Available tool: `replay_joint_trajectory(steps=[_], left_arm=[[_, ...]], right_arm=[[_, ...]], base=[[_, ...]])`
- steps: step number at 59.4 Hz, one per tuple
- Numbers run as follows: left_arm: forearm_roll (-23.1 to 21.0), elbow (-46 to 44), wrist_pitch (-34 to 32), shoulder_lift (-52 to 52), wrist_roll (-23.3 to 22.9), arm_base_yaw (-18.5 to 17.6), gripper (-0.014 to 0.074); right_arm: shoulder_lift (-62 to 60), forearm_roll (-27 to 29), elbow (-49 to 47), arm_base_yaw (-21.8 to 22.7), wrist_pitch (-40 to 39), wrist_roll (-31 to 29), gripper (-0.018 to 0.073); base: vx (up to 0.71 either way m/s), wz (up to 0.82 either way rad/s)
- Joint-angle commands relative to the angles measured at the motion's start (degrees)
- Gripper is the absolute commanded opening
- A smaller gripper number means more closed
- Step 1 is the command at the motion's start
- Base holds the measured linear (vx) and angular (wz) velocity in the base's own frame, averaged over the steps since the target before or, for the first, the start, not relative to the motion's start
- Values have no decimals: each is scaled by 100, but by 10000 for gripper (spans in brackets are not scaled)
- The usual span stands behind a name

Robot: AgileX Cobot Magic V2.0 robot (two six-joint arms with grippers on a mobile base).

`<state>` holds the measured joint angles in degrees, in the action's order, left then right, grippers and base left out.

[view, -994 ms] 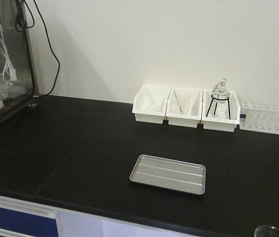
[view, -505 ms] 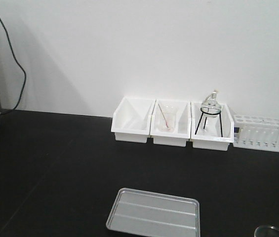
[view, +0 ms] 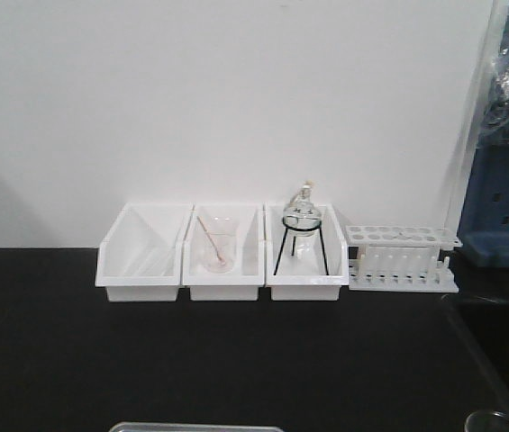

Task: Move beaker to silver tray on left bench
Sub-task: 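Drive the base to the bench with the silver tray, holding the beaker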

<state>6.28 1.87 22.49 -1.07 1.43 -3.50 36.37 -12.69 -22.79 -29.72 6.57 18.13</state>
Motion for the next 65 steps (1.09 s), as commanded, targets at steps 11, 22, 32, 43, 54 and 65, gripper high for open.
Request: replay_joint_trajectory(steps=[11, 22, 32, 43, 54, 65], left_arm=[[-15, 114, -474, -45, -11, -21, 1], [-15, 114, -474, -45, -11, -21, 1], [-15, 114, -474, -45, -11, -21, 1], [-15, 114, -474, -45, -11, -21, 1], [-15, 114, -474, -45, -11, -21, 1], [-15, 114, -474, -45, -11, -21, 1]], right_arm=[[-13, -22, -177, 11, -437, -43, -10], [-13, -22, -177, 11, -437, -43, -10], [-13, -22, -177, 11, -437, -43, -10], [-13, -22, -177, 11, -437, -43, -10], [-13, -22, -177, 11, -437, -43, -10], [-13, -22, -177, 11, -437, -43, -10]], base=[[16, -26], [5, -7], [0, 1], [0, 1], [0, 0], [0, 0]])
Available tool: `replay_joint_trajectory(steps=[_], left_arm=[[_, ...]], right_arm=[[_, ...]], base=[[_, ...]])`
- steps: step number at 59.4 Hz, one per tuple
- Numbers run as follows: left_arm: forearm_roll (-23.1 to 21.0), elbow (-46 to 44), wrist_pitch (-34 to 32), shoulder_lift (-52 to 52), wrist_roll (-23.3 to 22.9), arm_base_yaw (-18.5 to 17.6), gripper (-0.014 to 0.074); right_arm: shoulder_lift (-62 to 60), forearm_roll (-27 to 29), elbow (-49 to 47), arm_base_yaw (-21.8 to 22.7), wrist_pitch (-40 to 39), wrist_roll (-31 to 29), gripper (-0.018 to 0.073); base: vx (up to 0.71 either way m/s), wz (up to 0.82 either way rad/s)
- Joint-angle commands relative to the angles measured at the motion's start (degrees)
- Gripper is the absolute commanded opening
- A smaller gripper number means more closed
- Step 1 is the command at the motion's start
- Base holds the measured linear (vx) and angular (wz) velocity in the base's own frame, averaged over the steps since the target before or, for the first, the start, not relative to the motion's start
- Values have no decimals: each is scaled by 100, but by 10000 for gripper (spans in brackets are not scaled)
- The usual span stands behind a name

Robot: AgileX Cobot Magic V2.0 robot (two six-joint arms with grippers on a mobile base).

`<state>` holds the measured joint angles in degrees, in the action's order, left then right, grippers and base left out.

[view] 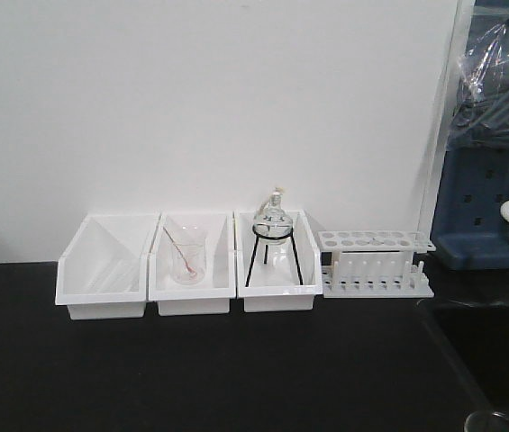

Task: Move beaker to silver tray on left bench
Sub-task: 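Move the right gripper with the beaker over the silver tray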

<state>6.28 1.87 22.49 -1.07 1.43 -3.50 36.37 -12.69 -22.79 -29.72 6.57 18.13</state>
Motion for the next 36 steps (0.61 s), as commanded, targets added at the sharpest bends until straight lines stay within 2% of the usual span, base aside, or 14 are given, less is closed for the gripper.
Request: replay_joint_trajectory(steps=[1, 8, 18, 36], left_arm=[[-15, 114, -474, -45, -11, -21, 1], [-15, 114, -474, -45, -11, -21, 1], [-15, 114, -474, -45, -11, -21, 1], [-15, 114, -474, -45, -11, -21, 1]], right_arm=[[-13, -23, -177, 11, -445, -43, -10], [-13, -23, -177, 11, -609, -43, -10], [-13, -23, -177, 11, -1262, -43, -10], [-13, -23, -177, 11, -1371, -43, -10]], base=[[0, 0], [0, 0], [0, 0], [0, 0]])
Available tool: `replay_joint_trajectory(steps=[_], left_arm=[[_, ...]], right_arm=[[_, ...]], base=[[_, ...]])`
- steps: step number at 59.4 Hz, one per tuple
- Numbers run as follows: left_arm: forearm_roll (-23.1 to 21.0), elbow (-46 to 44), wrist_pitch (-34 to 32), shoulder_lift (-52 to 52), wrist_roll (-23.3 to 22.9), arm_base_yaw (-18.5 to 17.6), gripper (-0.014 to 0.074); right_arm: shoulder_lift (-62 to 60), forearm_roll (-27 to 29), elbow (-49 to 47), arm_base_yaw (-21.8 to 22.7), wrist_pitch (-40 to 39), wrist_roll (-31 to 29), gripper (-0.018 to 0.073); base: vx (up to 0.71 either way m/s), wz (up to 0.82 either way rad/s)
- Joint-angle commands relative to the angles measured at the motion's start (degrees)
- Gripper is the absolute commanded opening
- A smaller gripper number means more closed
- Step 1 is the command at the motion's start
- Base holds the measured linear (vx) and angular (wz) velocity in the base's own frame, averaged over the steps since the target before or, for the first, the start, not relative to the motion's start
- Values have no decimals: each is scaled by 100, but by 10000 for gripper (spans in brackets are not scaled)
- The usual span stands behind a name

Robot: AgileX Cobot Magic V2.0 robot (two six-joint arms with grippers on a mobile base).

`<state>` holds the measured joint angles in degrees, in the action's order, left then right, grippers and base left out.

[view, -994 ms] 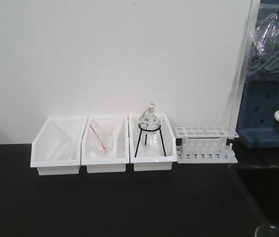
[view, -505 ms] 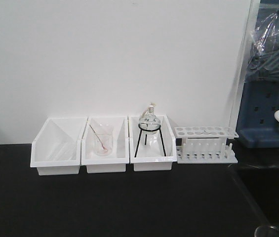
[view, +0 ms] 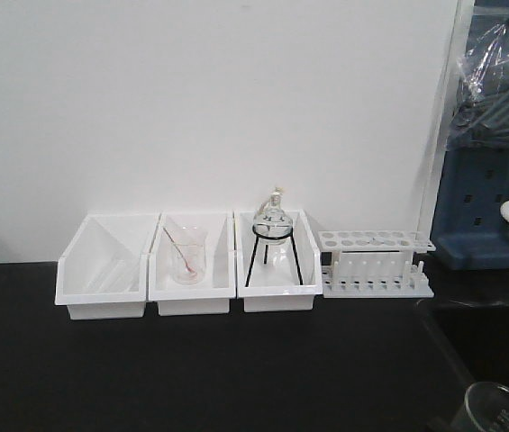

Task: Move beaker to silver tray on left bench
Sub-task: 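Move the right gripper with the beaker over the silver tray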

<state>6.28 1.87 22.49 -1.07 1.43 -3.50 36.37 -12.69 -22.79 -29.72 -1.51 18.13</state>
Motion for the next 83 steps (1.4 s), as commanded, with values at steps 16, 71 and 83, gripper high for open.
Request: replay_joint_trajectory(steps=[16, 71, 83], left_arm=[[-15, 114, -474, -45, -11, -21, 1], [-15, 114, -474, -45, -11, -21, 1], [-15, 114, -474, -45, -11, -21, 1]], right_arm=[[896, -28, -177, 11, -1769, -53, -10], [7967, -2121, -2953, -742, -5024, -18, -9], [8326, -1836, -2994, -734, -5014, -33, 6]], base=[[0, 0], [0, 0], [0, 0]])
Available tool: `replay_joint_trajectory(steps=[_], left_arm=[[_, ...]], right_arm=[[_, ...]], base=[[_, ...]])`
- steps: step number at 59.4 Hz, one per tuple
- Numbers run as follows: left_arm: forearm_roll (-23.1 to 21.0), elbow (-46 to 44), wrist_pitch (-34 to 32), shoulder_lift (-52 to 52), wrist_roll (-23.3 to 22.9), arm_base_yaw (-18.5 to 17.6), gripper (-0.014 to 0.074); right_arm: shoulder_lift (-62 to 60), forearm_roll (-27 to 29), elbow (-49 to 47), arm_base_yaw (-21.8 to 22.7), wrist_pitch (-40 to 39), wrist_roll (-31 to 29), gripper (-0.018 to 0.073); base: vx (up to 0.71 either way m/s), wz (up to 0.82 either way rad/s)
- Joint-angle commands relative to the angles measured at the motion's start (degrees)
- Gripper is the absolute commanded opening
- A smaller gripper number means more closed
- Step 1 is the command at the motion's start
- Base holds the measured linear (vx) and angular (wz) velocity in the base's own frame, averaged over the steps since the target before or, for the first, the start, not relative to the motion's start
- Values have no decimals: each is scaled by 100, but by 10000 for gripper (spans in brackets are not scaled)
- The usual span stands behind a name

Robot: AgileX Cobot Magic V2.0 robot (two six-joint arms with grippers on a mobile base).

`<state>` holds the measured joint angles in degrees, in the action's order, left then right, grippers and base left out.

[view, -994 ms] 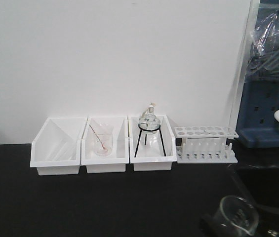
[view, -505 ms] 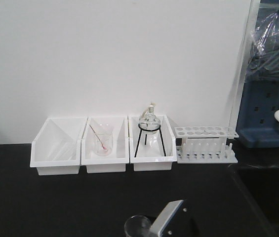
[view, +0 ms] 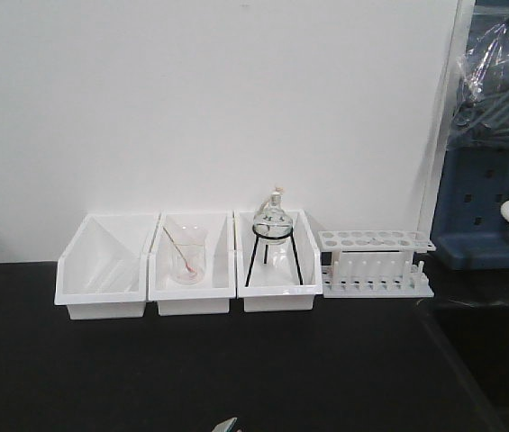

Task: Move beaker to silver tray on left bench
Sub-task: 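Move the right gripper with the beaker over the silver tray, then lower the beaker onto the silver tray and open the right gripper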

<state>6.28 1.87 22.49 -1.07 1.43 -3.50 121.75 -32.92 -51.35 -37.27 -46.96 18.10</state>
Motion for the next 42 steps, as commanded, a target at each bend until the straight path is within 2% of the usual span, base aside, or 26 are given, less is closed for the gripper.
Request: replay_joint_trajectory(steps=[1, 10, 16, 33, 42], left_arm=[[-15, 114, -474, -45, -11, -21, 1], [-15, 114, -474, -45, -11, -21, 1], [-15, 114, -474, -45, -11, -21, 1], [-15, 114, -474, -45, -11, -21, 1], [-15, 114, -474, -45, -11, -21, 1]], right_arm=[[-198, 188, -139, 20, -469, -30, 13], [-185, 188, -139, 20, -475, -26, 82], [-185, 182, -139, 20, -509, -26, 172], [-185, 202, -139, 20, -508, 0, 548], [-261, 321, -139, 20, -440, 0, 675]], base=[[0, 0], [0, 0], [0, 0], [0, 0], [0, 0]])
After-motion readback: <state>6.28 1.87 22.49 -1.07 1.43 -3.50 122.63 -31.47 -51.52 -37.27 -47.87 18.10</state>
